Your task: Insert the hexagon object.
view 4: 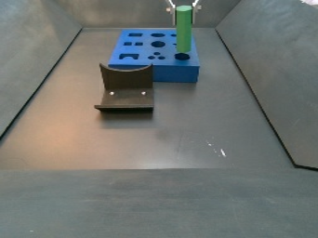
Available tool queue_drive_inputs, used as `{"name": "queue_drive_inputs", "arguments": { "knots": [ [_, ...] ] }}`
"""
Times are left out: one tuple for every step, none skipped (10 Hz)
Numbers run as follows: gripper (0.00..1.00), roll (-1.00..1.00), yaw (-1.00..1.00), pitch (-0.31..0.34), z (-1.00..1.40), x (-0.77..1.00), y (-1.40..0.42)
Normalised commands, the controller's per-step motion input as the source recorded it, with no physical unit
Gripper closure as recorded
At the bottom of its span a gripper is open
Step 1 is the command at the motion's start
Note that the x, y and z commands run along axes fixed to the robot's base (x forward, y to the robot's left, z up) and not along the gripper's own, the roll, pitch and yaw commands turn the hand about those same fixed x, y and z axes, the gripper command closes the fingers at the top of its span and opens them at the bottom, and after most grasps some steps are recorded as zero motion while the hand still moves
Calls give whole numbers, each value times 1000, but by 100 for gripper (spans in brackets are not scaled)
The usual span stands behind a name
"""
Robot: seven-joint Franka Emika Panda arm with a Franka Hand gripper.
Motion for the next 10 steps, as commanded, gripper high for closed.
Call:
{"name": "queue_drive_inputs", "arguments": {
  "knots": [
    [100, 103, -263, -251, -234, -97, 80],
    [100, 230, -226, -186, -406, -71, 51],
    [100, 129, -194, -217, -460, 0, 34],
    [100, 81, -117, -146, -346, 0, 94],
    [100, 36, -69, -64, -274, 0, 120],
    [100, 19, -46, -34, -263, 20, 180],
    [100, 6, 0, -83, -283, 0, 223],
    [100, 7, 0, -114, -357, 0, 189],
    [100, 0, -91, -209, -577, 89, 29],
    [100, 0, -71, -280, -614, 3, 0]
  ]
}}
